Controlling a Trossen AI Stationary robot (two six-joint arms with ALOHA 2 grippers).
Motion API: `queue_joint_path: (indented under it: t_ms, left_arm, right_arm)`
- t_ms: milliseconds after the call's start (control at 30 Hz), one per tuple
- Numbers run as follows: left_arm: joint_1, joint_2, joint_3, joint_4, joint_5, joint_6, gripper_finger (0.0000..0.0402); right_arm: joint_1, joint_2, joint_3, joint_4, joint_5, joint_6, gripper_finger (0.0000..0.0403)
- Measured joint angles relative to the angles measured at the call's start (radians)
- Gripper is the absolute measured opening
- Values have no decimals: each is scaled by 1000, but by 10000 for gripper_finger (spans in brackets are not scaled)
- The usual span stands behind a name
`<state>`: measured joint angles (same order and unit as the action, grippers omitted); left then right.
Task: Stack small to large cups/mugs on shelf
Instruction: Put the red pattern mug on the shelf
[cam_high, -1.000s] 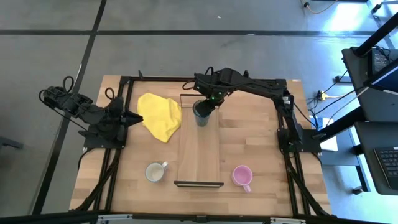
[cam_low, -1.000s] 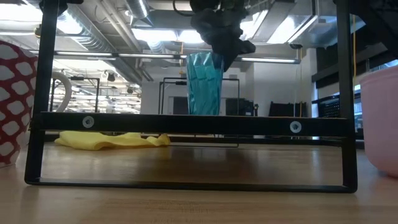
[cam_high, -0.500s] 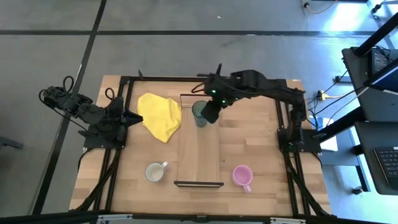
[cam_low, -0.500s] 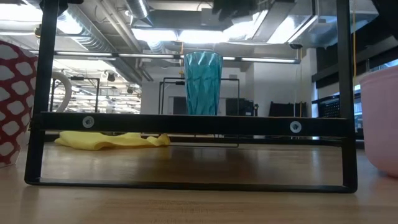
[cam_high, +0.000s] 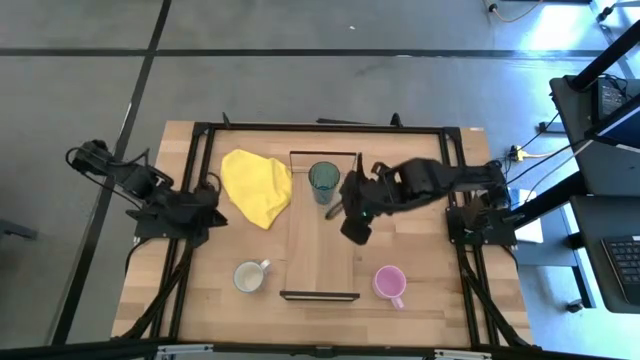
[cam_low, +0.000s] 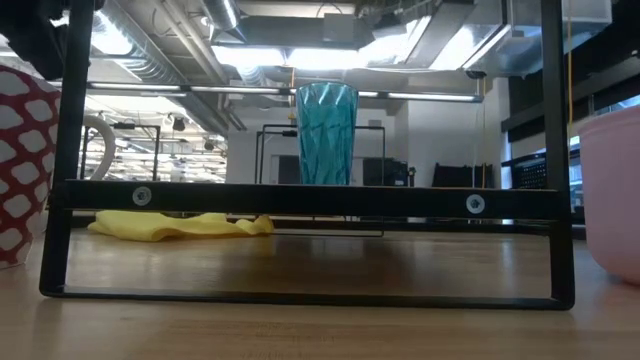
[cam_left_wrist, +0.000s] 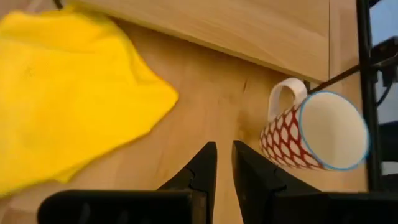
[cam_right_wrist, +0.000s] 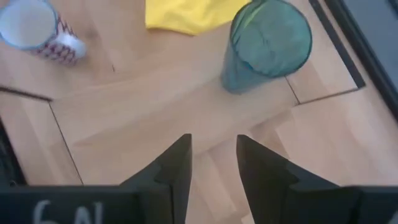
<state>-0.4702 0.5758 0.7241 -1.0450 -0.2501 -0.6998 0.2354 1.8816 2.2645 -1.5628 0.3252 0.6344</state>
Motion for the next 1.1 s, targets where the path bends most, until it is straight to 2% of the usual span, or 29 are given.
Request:
queue_joint_path:
  t_ms: [167, 367, 433, 533, 667, 733, 900, 1100]
  left_arm:
    - [0, 20, -14, 81, -54, -73, 44]
    - [0, 31, -14, 125, -142, -76, 44]
    - [1, 38, -14, 114, -144, -102, 44]
    - [1, 52, -14, 115, -86, -158, 44]
    - [-4, 88, -14, 123, 103, -188, 44]
    - [-16, 114, -14, 123, 162, -236, 44]
    - [-82, 198, -14, 136, 224, -326, 49]
    - [-190, 328, 22, 231, 213, -423, 84]
  right_arm:
    - [46, 1, -7, 1, 75, 42, 129]
    - [64, 1, -7, -7, 30, 148, 129]
    - [63, 1, -7, -8, 27, 189, 129]
    - [65, 1, -7, -8, 25, 198, 129]
    - [77, 1, -7, -7, 24, 167, 129]
    - [78, 1, -6, -8, 24, 155, 129]
    - [77, 1, -6, -8, 24, 162, 129]
    - [78, 1, -6, -8, 23, 171, 129]
